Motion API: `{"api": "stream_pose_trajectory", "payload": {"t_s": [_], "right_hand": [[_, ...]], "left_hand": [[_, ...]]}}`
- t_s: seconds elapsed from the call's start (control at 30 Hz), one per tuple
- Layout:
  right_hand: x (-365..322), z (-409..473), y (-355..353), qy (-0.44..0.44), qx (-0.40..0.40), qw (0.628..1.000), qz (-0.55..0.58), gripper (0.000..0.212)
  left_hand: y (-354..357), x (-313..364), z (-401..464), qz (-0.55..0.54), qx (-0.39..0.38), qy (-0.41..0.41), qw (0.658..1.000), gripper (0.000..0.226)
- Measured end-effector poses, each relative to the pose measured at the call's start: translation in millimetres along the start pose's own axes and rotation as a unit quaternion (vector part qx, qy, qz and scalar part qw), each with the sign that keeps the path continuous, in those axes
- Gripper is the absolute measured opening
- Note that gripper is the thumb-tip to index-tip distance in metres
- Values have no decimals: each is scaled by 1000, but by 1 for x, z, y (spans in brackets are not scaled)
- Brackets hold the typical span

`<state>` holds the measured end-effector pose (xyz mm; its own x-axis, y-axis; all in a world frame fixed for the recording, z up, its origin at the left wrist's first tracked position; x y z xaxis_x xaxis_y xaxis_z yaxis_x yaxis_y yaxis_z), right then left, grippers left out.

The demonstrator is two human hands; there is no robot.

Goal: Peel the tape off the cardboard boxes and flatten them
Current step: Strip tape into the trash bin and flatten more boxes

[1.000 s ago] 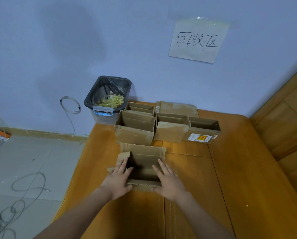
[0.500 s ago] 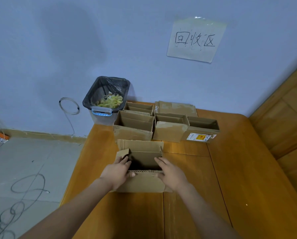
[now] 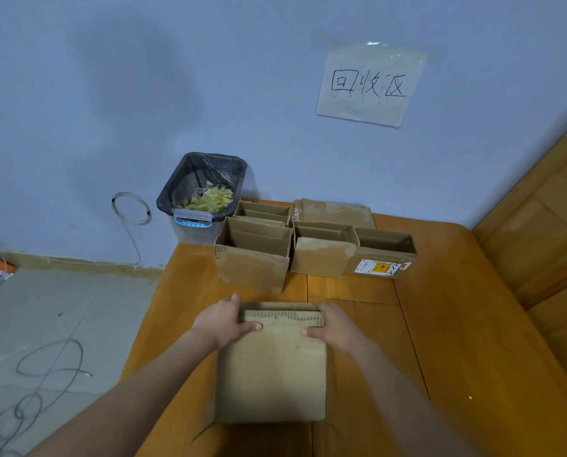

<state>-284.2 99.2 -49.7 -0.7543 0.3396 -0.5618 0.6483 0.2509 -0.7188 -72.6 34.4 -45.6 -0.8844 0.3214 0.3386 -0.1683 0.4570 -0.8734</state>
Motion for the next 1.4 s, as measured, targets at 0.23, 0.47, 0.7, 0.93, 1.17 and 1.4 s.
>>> {"api": "stream_pose_trajectory", "payload": {"t_s": [0.23,0.47,0.7,0.93,1.17,1.4], "right_hand": [[4,-1,19,-8,101,994,-46,75],[6,1,80,-15,18,999,-45,74],[5,7,128,-26,-21,993,-112,71],[5,19,150,-63,-33,982,-176,71],[50,34,170,-64,-61,964,-253,71],[58,53,166,-78,-22,969,-234,54]], "left_hand": [[28,-5,-1,90,55,8,994,92],[79,-37,-8,67,-27,-60,996,97],[107,-60,-9,-3,-57,-100,993,93],[132,-88,0,-16,-100,-124,987,100],[168,-55,22,-22,-127,-5,992,102],[188,-54,45,110,-68,-18,991,87]]}}
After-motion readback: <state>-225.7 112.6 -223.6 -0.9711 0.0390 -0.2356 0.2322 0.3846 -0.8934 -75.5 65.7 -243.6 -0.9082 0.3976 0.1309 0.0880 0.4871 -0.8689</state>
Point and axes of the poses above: each hand's wrist, its own z-axis towards the middle knuckle, its own y-axis out of the palm, x = y × z, the point moved 10 cm from there along z, towards the middle knuckle, and after that the axes turned 3 degrees about z, right-handed, at the moved point
